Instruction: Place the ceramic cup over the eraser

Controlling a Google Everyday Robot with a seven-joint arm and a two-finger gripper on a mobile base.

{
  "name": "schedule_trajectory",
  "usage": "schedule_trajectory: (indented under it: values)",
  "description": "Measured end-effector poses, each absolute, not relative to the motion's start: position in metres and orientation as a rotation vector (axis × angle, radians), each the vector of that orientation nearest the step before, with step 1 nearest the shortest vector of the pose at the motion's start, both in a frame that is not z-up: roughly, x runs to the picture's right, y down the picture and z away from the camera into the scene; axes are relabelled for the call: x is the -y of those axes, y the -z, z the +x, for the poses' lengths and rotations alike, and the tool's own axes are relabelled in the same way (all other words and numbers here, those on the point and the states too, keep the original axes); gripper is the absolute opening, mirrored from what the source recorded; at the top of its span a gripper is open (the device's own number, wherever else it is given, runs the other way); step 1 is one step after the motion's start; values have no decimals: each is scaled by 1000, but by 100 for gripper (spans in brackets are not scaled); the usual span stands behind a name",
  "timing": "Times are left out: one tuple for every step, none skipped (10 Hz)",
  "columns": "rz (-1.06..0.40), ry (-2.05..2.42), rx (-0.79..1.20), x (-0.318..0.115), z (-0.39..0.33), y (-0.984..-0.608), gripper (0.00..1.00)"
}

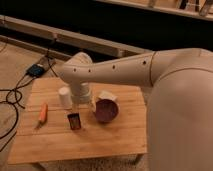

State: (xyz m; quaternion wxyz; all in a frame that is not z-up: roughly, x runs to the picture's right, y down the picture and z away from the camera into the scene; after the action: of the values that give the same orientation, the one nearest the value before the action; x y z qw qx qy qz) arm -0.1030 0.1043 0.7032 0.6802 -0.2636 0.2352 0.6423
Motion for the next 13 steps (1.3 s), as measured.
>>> schedule_trajectory:
  values:
    - [-592, -1442, -528, -104, -103, -703, 65]
    - [-592, -1442, -527, -104, -103, -703, 65]
    - [-592, -1440, -526, -103, -104, -704, 65]
    - [-576, -1427, -520, -97, -101, -714, 65]
    - [-564, -1414, -508, -89, -100, -724, 65]
    - [-556, -1402, -500, -82, -101, -733, 65]
    - [-544, -1382, -480, -67, -104, -749, 65]
    - [-541, -1370, -467, -60, -108, -758, 65]
    - [-541, -1359, -454, -53, -112, -766, 65]
    - [-548, -1345, -432, -42, -121, -778, 65]
    - [-559, -1330, -416, -37, -129, -786, 65]
    - [-576, -1318, -405, -34, -137, -791, 65]
    - [-600, -1303, -393, -31, -147, -798, 65]
